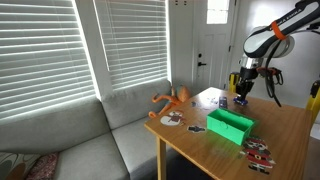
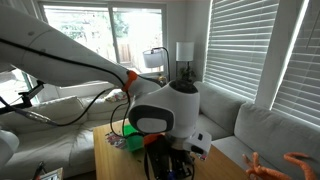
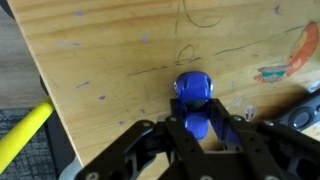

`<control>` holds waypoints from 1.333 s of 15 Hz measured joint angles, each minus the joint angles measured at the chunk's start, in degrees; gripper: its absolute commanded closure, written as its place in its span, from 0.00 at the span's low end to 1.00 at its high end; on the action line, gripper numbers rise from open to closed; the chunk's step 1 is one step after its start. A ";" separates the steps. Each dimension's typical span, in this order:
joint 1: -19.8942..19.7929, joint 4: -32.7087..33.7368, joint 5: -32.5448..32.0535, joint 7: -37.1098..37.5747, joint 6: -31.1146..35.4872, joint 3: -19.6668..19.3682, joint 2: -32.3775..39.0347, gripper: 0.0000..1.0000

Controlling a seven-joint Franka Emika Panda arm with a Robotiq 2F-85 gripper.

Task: Open the green lunch box and put the toy car inside

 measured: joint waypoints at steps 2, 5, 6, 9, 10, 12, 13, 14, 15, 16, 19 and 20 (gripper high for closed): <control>0.23 0.57 -0.97 0.01 -2.14 0.15 -1.24 0.91; 1.28 0.96 -2.39 0.03 -5.22 0.88 -4.68 0.91; 1.85 0.94 -2.78 0.03 -5.89 1.29 -5.99 0.91; 4.12 0.70 -3.07 0.03 -7.94 2.99 -9.30 0.91; 5.00 0.49 -3.07 0.04 -8.37 3.66 -10.16 0.91; 6.77 -0.33 -3.03 0.33 -8.83 4.93 -11.66 0.66; 7.46 -0.74 -3.03 0.65 -9.23 5.44 -12.22 0.66; 7.86 -0.97 -3.03 0.93 -9.42 5.76 -12.52 0.66; 7.99 -1.05 -3.03 0.95 -9.53 5.82 -12.65 0.66; 7.95 -1.08 -3.03 0.95 -9.55 5.78 -12.65 0.66; 7.87 -1.19 -3.03 0.95 -9.55 5.68 -12.61 0.91; 7.98 -1.21 -2.98 0.95 -9.55 5.70 -12.59 0.91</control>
